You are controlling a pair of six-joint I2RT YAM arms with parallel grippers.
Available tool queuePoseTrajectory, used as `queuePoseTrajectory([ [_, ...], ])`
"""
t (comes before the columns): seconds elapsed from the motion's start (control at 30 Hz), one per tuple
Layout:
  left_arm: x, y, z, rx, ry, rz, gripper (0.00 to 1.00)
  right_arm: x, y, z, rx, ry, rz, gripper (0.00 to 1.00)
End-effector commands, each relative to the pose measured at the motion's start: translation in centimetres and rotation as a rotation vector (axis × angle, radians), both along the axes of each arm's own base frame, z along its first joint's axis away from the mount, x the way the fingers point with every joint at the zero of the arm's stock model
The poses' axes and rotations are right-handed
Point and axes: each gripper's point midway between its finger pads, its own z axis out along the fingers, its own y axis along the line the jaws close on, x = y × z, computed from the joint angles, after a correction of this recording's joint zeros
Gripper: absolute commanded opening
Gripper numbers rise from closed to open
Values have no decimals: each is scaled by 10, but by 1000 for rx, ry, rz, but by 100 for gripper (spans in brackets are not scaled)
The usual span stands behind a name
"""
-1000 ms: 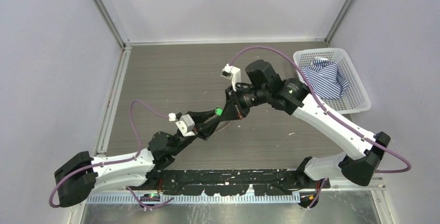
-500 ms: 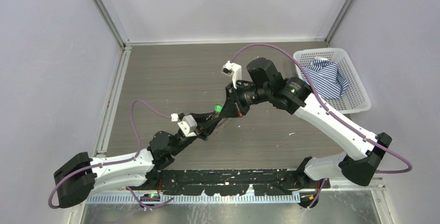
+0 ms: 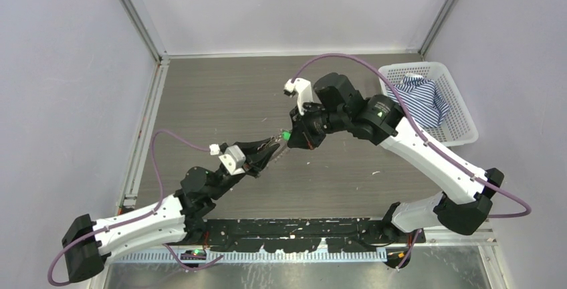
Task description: Remove the keys from the keyring
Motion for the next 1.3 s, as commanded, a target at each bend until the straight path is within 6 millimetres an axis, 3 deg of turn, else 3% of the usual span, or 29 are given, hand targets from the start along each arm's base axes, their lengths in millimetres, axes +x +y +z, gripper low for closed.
queuePoseTrajectory([
  [0.0, 10, 9, 23, 30, -9, 51, 0, -15, -13, -27, -236, -122, 73, 1],
  [0.07, 12, 4, 21, 89, -9, 49, 0, -28, -1, -27, -189, -84, 113, 1],
  [0.13, 13, -1, 17, 123, -5, 38, 0, -9, -8, -9, -161, -199, 29, 1],
  [0.27, 9, -11, 14, 170, -21, -8, 0, 49, -29, 53, -75, -424, -234, 1],
  [0.37, 5, -14, 19, 204, -28, -35, 0, 55, -24, 82, 32, -502, -257, 1],
  [0.47, -3, -13, 30, 203, -49, -69, 0, 61, -27, 76, -25, -501, -273, 1],
  [0.67, -11, -13, 36, 263, -46, -108, 0, 48, -27, 87, 16, -503, -221, 1],
  [0.9, 6, -10, 13, 418, 35, -37, 0, -20, -6, 119, 224, -434, 122, 1],
  [0.93, 7, -10, 14, 434, 40, -34, 0, -23, -6, 118, 217, -422, 137, 1],
  [1.07, -2, -11, 37, 407, -11, -71, 0, 3, -22, 104, 88, -470, 12, 1],
  [1.27, -17, -8, 59, 415, -39, -134, 0, -2, -24, 99, 77, -438, 22, 1],
])
